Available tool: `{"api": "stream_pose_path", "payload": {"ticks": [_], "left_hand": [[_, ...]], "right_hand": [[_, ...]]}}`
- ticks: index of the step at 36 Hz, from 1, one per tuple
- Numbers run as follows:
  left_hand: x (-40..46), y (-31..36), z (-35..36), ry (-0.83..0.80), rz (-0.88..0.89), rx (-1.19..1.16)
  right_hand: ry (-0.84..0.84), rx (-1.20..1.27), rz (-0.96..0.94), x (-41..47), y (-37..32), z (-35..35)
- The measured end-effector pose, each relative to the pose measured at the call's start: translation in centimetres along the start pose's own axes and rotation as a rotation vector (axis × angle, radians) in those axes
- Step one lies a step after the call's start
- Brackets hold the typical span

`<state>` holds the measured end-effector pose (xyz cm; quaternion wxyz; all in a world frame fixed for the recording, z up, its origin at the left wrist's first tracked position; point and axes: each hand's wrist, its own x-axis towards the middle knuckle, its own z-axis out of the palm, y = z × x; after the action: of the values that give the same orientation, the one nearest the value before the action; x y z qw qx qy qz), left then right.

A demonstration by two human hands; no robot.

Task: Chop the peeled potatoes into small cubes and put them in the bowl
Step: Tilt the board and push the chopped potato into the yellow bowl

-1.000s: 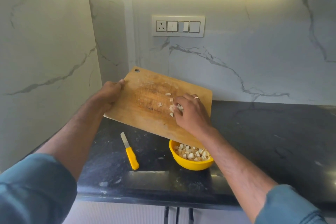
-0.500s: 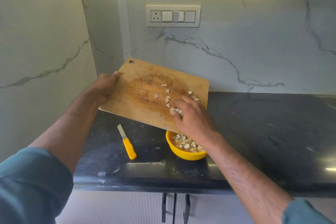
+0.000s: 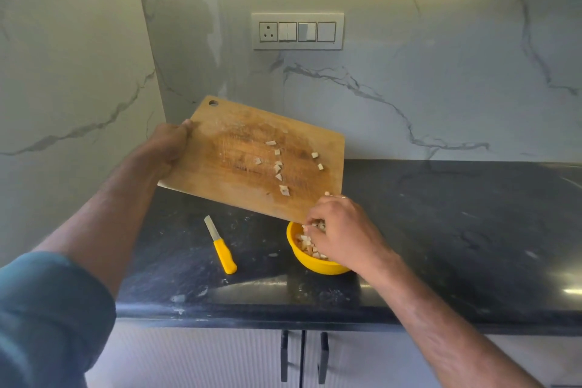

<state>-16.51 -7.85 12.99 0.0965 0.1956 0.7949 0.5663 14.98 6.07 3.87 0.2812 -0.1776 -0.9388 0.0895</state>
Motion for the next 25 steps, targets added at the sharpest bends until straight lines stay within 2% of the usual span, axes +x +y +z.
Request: {"api": "stream_pose_path", "payload": {"ticks": [5,9,15,22,25], "left_hand": [[-0.1,0.1,-0.1,-0.004,-0.008,-0.004],[0.1,0.1,-0.5,0.018,-0.01,-0.017],[0.4,0.0,-0.7,0.043,-0.018,-0.049],[0.4,0.2,-0.7,0.038,-0.005,-0.047],[0.2,0.2,-1.0,0.031,-0.015,-0.04]], "right_hand": [[-0.001,0.141,0.102,-0.1,0.4,-1.7],[0.008,0.088,0.15,-0.6,0.8,-2.6],[-0.096,0.05,0.161,-1.2,0.3,-1.7],[0.266,0.049,0.173,-0.1,0.6,-2.3],[0.25,-0.022,0.157,0.2,0.8,-1.9]]}}
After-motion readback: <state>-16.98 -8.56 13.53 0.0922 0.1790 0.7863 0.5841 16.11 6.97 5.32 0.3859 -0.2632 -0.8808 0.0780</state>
